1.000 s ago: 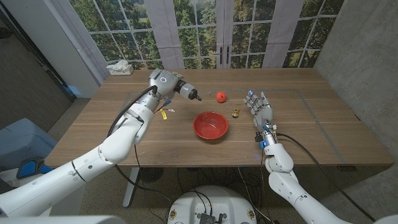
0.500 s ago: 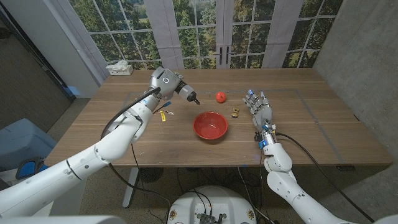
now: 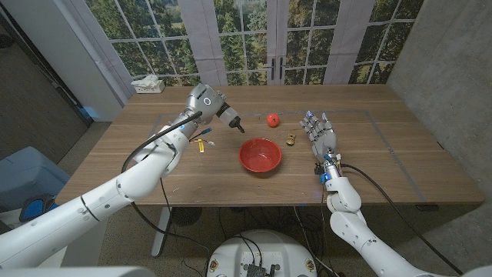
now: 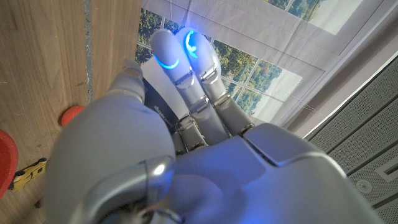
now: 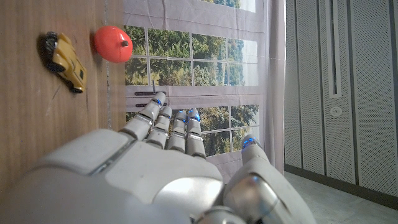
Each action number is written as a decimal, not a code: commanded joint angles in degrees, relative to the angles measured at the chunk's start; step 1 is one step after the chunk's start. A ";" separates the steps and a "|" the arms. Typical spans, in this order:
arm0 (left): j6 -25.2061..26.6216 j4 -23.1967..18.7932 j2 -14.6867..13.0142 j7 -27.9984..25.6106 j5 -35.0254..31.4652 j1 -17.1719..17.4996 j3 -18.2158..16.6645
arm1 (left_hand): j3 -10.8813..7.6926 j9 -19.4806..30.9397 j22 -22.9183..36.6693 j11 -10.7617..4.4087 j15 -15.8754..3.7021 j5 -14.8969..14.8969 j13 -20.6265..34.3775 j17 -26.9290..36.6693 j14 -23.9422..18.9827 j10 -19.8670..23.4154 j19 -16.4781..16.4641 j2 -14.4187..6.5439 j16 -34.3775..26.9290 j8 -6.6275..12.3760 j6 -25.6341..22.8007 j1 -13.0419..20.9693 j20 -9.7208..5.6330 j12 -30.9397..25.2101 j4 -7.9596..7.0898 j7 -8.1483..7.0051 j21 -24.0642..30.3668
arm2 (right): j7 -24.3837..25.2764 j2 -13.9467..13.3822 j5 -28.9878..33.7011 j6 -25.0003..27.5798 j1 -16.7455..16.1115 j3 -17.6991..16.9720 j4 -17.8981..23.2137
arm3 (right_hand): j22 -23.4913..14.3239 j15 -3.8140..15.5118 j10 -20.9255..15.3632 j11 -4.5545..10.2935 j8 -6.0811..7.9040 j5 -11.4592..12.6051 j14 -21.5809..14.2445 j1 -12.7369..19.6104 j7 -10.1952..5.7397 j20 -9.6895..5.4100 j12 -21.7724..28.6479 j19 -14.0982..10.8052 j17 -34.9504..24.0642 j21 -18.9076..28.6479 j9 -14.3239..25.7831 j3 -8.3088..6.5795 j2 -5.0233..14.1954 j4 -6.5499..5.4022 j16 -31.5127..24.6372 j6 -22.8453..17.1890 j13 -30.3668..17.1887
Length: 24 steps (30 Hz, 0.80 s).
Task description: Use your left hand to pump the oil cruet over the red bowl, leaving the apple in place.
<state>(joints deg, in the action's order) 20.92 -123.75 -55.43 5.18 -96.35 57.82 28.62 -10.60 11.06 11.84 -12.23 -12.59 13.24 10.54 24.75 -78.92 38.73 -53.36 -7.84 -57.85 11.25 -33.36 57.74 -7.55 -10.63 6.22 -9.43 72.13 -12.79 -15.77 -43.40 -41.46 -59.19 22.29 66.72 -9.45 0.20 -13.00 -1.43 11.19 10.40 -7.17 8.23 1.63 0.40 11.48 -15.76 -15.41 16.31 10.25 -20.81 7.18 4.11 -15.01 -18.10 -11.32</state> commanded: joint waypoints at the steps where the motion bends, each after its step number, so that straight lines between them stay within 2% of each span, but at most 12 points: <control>1: -2.26 0.41 0.71 1.42 -0.34 -1.02 -0.17 | -2.17 0.09 0.72 0.16 0.00 0.58 0.21 0.46 0.21 -0.04 0.55 -2.91 -0.07 0.06 0.09 -0.54 -4.08 -0.09 -1.02 0.11 -0.93 | -0.96 0.38 -0.61 0.57 1.23 -0.20 -1.67 | -0.36 -0.34 -0.51 -0.21 -0.27 -0.18 -0.33 -0.26 -0.17 -0.19 0.13 -0.60 -0.20 -0.28 0.14 -0.03 0.36 0.31 0.27 -0.26 -0.10; 2: -2.42 0.45 0.77 1.57 -0.17 -1.15 -0.17 | -2.48 0.09 0.78 0.25 0.01 0.70 0.21 0.47 0.33 0.26 0.57 -3.07 -0.02 0.08 0.03 -0.70 -4.08 -0.20 -1.23 0.08 -1.08 | -1.12 0.44 -0.66 0.59 1.45 -0.22 -1.95 | -0.36 -0.31 -0.51 -0.23 -0.27 -0.18 -0.31 -0.28 -0.17 -0.18 0.13 -0.60 -0.20 -0.31 0.14 -0.03 0.36 0.31 0.28 -0.26 -0.10; 5: -3.09 0.56 0.91 2.16 0.49 -1.61 -0.09 | -6.68 0.03 1.29 0.76 0.09 2.57 0.15 1.21 0.76 2.52 0.32 -3.76 -0.13 0.13 -0.28 -2.05 -4.09 -0.70 -3.95 -0.01 -2.76 | -1.48 0.51 -0.67 0.75 2.02 -0.22 -2.63 | -0.36 -0.28 -0.54 -0.24 -0.28 -0.18 -0.30 -0.31 -0.14 -0.17 0.14 -0.61 -0.20 -0.39 0.14 -0.02 0.35 0.30 0.29 -0.25 -0.10; 7: -3.34 0.68 1.04 2.41 0.32 -1.95 0.11 | -11.29 -0.04 2.14 0.79 0.13 4.73 0.13 1.75 0.88 6.20 -0.17 -3.46 -0.23 0.14 -0.56 -3.30 -4.10 -1.29 -6.80 -0.38 -3.85 | -1.61 0.66 -0.80 0.84 2.33 -0.28 -3.03 | -0.36 -0.35 -0.57 -0.24 -0.27 -0.18 -0.41 -0.33 -0.16 -0.16 0.15 -0.64 -0.20 -0.45 0.14 -0.01 0.35 0.30 0.25 -0.25 -0.10; 9: -3.82 0.76 1.03 2.10 1.33 -2.20 0.05 | -13.18 -0.09 2.57 0.83 0.14 5.62 0.13 1.90 0.85 7.36 -0.29 -3.43 -0.27 0.24 -1.09 -3.81 -4.06 -1.29 -7.99 -0.67 -4.16 | -2.11 0.94 -1.22 0.85 2.71 -0.39 -3.64 | -0.36 -0.28 -0.59 -0.26 -0.26 -0.17 -0.39 -0.35 -0.15 -0.15 0.15 -0.68 -0.20 -0.50 0.14 -0.01 0.35 0.30 0.27 -0.28 -0.10; 11: -4.10 1.01 1.20 2.24 0.99 -2.69 0.36 | -17.45 -0.15 4.36 0.72 0.09 7.67 0.22 1.95 0.86 13.09 -0.46 -2.48 -0.34 0.30 -1.88 -4.64 -4.17 -2.08 -9.87 -0.87 -3.95 | -2.41 1.15 -1.35 0.82 3.10 -0.46 -4.32 | -0.36 -0.32 -0.66 -0.30 -0.26 -0.17 -0.39 -0.37 -0.15 -0.14 0.17 -0.69 -0.20 -0.54 0.14 0.00 0.34 0.30 0.28 -0.28 -0.10; 13: -4.28 1.29 1.46 2.37 0.79 -3.16 0.67 | -18.82 -0.13 5.20 0.56 0.08 8.33 0.31 2.08 1.01 15.26 -0.21 -2.08 -0.47 0.72 -3.32 -4.87 -4.19 -2.34 -10.31 -1.33 -3.73 | -2.73 1.29 -1.46 0.80 3.43 -0.52 -4.91 | -0.36 -0.28 -0.73 -0.35 -0.27 -0.17 -0.37 -0.39 -0.13 -0.14 0.20 -0.70 -0.20 -0.58 0.14 0.01 0.33 0.29 0.28 -0.28 -0.10; 15: -4.58 1.55 1.74 2.85 0.61 -3.74 1.00 | -21.38 0.08 6.98 0.44 0.04 9.65 0.82 2.14 1.24 20.89 0.43 -0.98 -0.78 1.61 -6.69 -5.20 -4.12 -3.24 -10.74 -1.17 -3.11 | -3.22 1.50 -1.76 0.78 3.77 -0.63 -5.55 | -0.36 -0.35 -0.75 -0.33 -0.27 -0.17 -0.39 -0.41 -0.16 -0.13 0.20 -0.72 -0.20 -0.62 0.14 0.02 0.32 0.29 0.28 -0.27 -0.10; 17: -4.81 1.81 1.96 2.63 1.08 -4.14 1.15 | -23.32 0.79 7.94 0.07 0.02 10.82 2.76 2.48 1.30 26.52 0.93 0.25 -1.50 3.37 -11.39 -5.63 -4.02 -4.88 -11.02 1.04 -2.67 | -3.40 1.63 -1.75 0.68 4.04 -0.71 -6.05 | -0.37 -0.43 -0.81 -0.59 -0.27 -0.17 -0.39 -0.45 -0.11 -0.11 0.22 -0.76 -0.19 -0.72 0.14 0.04 0.31 0.29 0.30 -0.26 -0.10; 20: -5.34 1.98 2.03 1.71 2.52 -4.62 1.17 | -24.42 2.52 9.05 0.22 0.01 11.68 5.67 2.87 1.06 30.39 1.22 1.28 -2.26 5.48 -14.45 -5.65 -4.05 -6.85 -10.87 2.33 -1.89 | -3.66 1.74 -1.76 0.71 4.39 -0.78 -6.60 | -0.37 -0.35 -0.82 -0.60 -0.28 -0.17 -0.36 -0.48 -0.09 -0.11 0.22 -0.76 -0.19 -0.77 0.14 0.04 0.31 0.28 0.31 -0.24 -0.10; 22: -5.43 2.05 2.29 1.77 3.07 -4.94 1.29 | -25.99 6.74 10.33 1.00 -0.03 13.46 15.20 3.11 0.13 34.25 1.34 2.73 -3.08 9.21 -17.85 -6.02 -3.99 -12.60 -11.43 3.20 -0.93 | -3.87 1.90 -1.93 0.79 4.59 -0.86 -6.90 | -0.37 -0.32 -0.93 -0.48 -0.27 -0.17 -0.34 -0.50 -0.07 -0.12 0.26 -0.76 -0.19 -0.85 0.14 0.05 0.31 0.28 0.33 -0.27 -0.10; 24: -5.66 2.02 2.50 2.72 3.22 -5.39 1.49 | -27.81 13.43 11.27 1.40 -0.04 15.54 31.96 3.32 -0.49 31.88 1.54 4.29 -3.19 12.58 -17.56 -6.65 -3.98 -21.14 -12.65 3.40 -0.36 | -3.99 1.98 -1.93 0.86 4.78 -0.88 -7.16 | -0.37 -0.41 -0.96 -0.49 -0.25 -0.17 -0.36 -0.52 -0.02 -0.09 0.26 -0.79 -0.19 -0.89 0.14 0.06 0.30 0.28 0.33 -0.33 -0.10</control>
<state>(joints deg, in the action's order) 16.66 -122.31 -53.85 7.29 -94.99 54.40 29.31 -18.41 17.71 21.99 -11.84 -12.90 26.60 13.32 27.89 -78.27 43.55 -52.26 -5.44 -60.81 20.02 -42.03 51.13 -7.13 -21.32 12.74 -10.25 71.05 -15.61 -14.40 -44.84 -40.78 -55.63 21.76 61.87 -9.76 -0.01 -13.41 -1.85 11.19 10.40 -7.38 8.22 1.63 0.00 11.48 -16.16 -15.43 15.65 10.25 -20.81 7.18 4.11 -15.01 -18.10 -11.31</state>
